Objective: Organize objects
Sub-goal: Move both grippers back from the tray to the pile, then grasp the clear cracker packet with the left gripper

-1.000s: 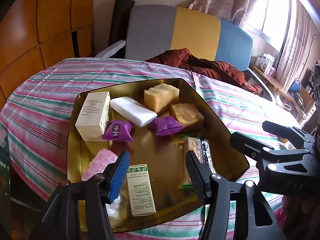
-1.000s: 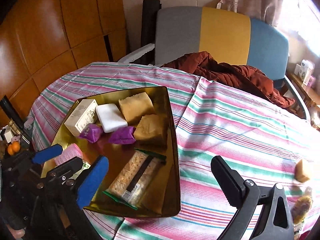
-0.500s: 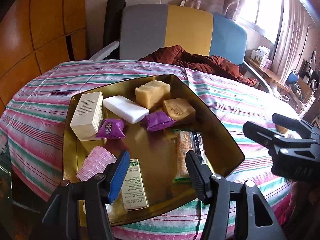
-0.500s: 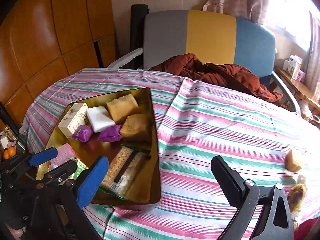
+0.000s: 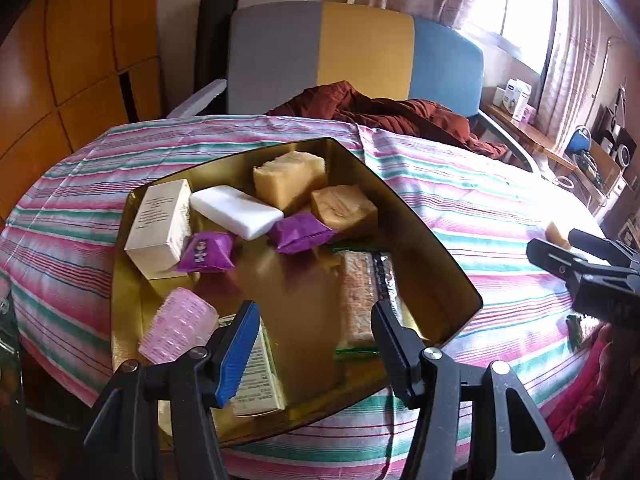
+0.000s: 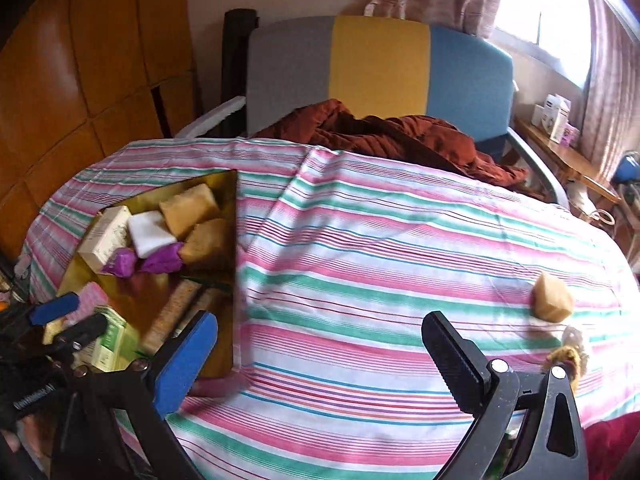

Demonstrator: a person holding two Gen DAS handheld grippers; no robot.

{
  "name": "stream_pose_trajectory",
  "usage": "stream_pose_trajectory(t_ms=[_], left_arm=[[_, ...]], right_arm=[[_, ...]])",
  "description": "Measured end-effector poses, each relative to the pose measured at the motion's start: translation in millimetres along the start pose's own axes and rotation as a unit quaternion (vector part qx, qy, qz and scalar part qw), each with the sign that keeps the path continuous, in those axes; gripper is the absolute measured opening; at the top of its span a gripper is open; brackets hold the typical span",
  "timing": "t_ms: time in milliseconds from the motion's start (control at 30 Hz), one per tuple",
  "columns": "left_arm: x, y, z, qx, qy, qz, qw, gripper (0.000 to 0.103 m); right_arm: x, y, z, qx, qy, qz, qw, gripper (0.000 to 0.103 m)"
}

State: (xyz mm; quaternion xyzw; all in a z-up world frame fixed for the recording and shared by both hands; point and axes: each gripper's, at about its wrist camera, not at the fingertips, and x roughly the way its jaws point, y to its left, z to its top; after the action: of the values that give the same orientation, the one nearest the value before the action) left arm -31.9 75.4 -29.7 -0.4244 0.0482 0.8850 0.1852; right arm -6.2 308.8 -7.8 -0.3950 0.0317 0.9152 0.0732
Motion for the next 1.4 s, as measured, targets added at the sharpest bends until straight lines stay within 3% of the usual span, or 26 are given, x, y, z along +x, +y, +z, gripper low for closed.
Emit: stream_pose_trajectory(t_ms=[367, 567, 733, 867, 1100, 1267, 1400], left_arm=[[10, -39, 7, 0.045, 0.015, -0.06, 0.9971, 0.059], [19, -85, 14, 0.101, 0.024, -0.1, 0.9895, 0.059], [24, -131, 17, 0.154, 0.037, -0.146, 0.9765, 0.059], [28, -181, 14, 0.219, 0.043, -0.188, 0.9563, 0.059], [33, -266, -8, 0.331, 0.048, -0.254, 0.9075, 0.059], [38, -314, -23, 0.39, 0.06, -0.286, 0.8731, 0.075], [47, -344, -34, 0.427, 0.079, -0.301, 0.8487, 0.078]], right_arm=[[-14, -100, -23, 0.082, 0.016, -0.065, 0.994, 0.103], [-53, -175, -42, 0.152, 0.001, -0.133, 0.979, 0.103], [-88, -229, -54, 0.218, -0.028, -0.192, 0.957, 0.103], [-97, -261, -63, 0.269, -0.036, -0.201, 0.941, 0.103], [-92, -278, -76, 0.297, -0.026, -0.182, 0.937, 0.103], [-89, -289, -84, 0.321, -0.024, -0.162, 0.933, 0.103], [-86, -296, -89, 0.337, -0.02, -0.143, 0.93, 0.103]])
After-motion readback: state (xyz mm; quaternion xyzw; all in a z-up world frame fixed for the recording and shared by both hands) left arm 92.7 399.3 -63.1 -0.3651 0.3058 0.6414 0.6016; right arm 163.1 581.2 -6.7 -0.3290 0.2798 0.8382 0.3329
